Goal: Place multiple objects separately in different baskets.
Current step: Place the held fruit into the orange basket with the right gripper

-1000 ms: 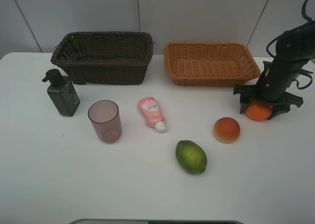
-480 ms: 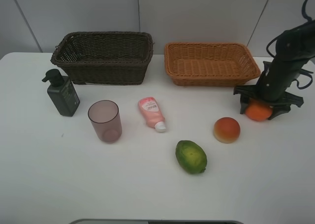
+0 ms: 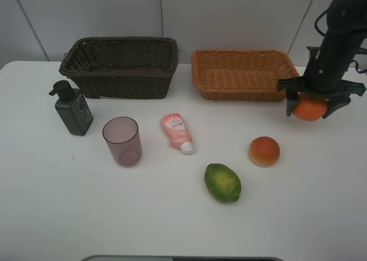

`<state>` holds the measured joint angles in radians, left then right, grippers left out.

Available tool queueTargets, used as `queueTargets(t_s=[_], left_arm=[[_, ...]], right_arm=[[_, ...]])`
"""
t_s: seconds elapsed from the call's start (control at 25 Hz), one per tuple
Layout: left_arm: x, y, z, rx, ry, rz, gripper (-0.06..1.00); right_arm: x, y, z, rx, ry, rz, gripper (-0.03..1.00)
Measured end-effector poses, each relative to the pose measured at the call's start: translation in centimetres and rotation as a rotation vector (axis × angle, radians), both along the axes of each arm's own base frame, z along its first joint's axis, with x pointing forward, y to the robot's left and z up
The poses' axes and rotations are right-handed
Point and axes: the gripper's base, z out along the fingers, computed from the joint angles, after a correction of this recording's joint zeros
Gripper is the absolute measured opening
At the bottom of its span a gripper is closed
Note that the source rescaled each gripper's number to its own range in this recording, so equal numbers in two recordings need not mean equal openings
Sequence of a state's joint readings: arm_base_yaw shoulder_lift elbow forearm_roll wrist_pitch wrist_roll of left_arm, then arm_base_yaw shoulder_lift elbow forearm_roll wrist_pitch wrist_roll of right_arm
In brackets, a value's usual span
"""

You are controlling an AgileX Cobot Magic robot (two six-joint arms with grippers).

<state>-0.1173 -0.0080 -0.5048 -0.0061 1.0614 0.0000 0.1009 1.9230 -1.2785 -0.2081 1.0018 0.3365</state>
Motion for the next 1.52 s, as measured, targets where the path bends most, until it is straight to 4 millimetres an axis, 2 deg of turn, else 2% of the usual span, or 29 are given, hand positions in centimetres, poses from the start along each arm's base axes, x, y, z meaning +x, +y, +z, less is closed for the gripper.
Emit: queueTargets(t_s=[0.24, 0.48, 0.64, 0.72, 0.92, 1.16, 1.52], left_arm=[[0.0, 0.0, 0.0, 0.000, 0.000, 0.000, 0.99], [0.0, 0.0, 0.0, 0.000, 0.000, 0.000, 0.99], [0.0, 0.0, 0.0, 0.000, 0.000, 0.000, 0.99], [0.0, 0.0, 0.0, 0.000, 0.000, 0.000, 0.99], [0.0, 0.0, 0.0, 0.000, 0.000, 0.000, 0.99], [0.0, 0.0, 0.0, 0.000, 0.000, 0.000, 0.99], [0.0, 0.0, 0.0, 0.000, 0.000, 0.000, 0.99]], right_arm=[[1.1, 3.2, 2.6, -0.007, -0.024, 0.111, 0.39], [2.7, 6.4, 5.8, 0.008, -0.131, 0.197, 0.39], [4.2, 7.6, 7.3, 0.017, -0.190, 0.218, 0.39], [5.2, 7.9, 7.4, 0.019, -0.208, 0.227, 0.39], [7.8, 8.6, 6.2, 0.026, -0.246, 0.236, 0.39], [10.6, 8.3, 2.7, 0.036, -0.289, 0.232, 0.39], [12.6, 7.7, -1.1, 0.054, -0.353, 0.237, 0.39]])
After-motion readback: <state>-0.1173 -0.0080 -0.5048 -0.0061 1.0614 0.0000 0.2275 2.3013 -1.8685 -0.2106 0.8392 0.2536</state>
